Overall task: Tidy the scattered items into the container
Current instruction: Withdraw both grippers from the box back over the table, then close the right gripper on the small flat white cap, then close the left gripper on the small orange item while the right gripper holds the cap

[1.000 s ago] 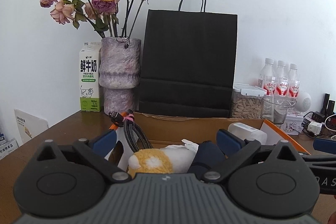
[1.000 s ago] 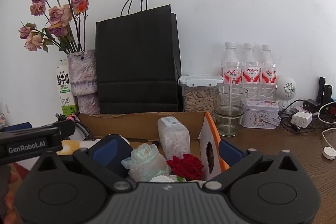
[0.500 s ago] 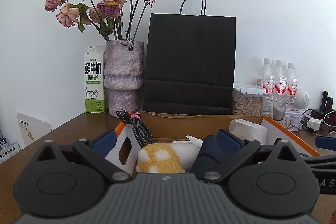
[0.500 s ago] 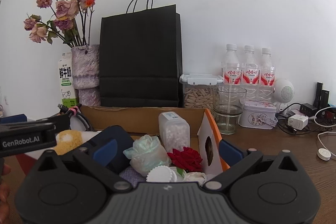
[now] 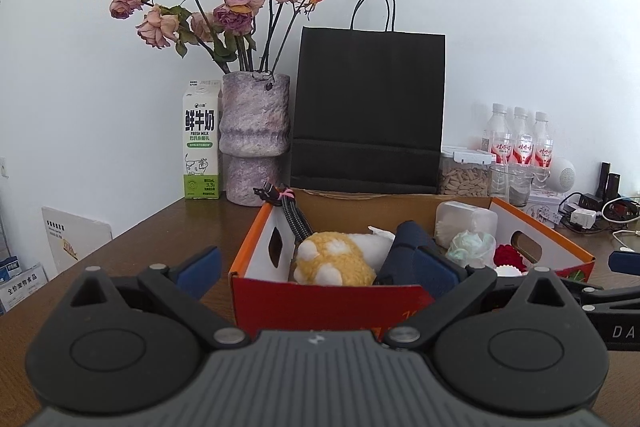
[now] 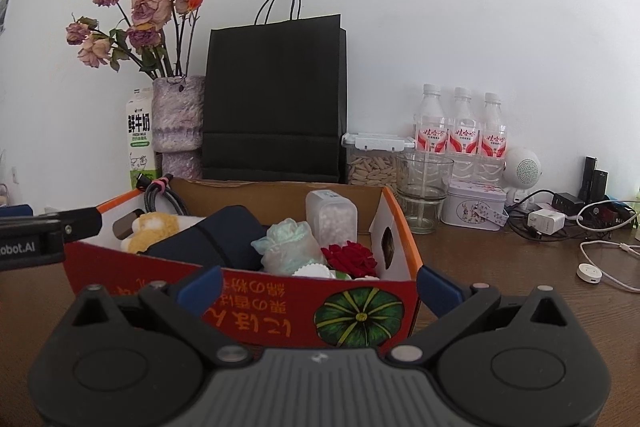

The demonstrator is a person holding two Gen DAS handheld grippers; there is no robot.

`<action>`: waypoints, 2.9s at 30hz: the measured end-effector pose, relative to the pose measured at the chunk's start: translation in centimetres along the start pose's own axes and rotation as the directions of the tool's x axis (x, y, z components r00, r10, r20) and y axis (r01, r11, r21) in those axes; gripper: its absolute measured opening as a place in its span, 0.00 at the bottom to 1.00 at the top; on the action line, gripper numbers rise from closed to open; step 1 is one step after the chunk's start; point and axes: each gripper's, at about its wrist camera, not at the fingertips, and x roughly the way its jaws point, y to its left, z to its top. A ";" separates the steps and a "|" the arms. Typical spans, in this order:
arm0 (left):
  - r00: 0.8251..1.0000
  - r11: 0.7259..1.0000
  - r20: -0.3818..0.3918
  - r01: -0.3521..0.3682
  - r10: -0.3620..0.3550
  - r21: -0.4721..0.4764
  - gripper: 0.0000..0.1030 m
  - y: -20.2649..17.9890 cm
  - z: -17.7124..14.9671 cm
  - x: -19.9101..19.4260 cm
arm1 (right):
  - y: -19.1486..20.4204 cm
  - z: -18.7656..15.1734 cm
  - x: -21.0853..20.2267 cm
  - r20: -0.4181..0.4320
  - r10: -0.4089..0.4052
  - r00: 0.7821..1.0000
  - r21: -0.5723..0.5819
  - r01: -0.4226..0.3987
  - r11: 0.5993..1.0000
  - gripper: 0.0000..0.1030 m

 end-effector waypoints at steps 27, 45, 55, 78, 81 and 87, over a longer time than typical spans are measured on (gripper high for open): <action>0.966 0.999 -0.257 -0.027 0.018 -0.032 1.00 4.6 -2.3 -0.6 | 3.4 -2.2 0.3 -0.238 0.070 0.969 0.004 -0.071 0.997 0.95; 0.949 0.999 -0.313 -0.041 0.032 -0.023 1.00 5.7 -2.7 0.6 | 5.2 -2.3 2.1 -0.311 0.153 0.938 0.002 -0.160 0.987 0.27; 0.949 0.999 -0.315 -0.029 0.023 -0.016 1.00 5.3 -3.0 0.6 | 4.0 -2.0 1.4 -0.253 0.080 0.964 0.024 -0.077 0.997 0.26; 0.910 0.998 -0.412 0.027 -0.050 -0.062 0.46 -2.8 -2.8 4.7 | -1.5 -2.0 1.7 -0.255 0.028 0.967 0.051 -0.016 0.999 0.27; 0.909 0.999 -0.414 0.028 -0.039 -0.032 0.21 -3.3 -2.9 4.4 | -1.1 -2.0 1.6 -0.249 0.030 0.968 0.034 -0.022 0.999 0.27; 0.911 0.998 -0.408 0.048 -0.064 -0.049 0.14 -2.8 -3.0 4.1 | -0.9 -2.0 1.3 -0.238 0.028 0.971 0.028 -0.022 0.999 0.27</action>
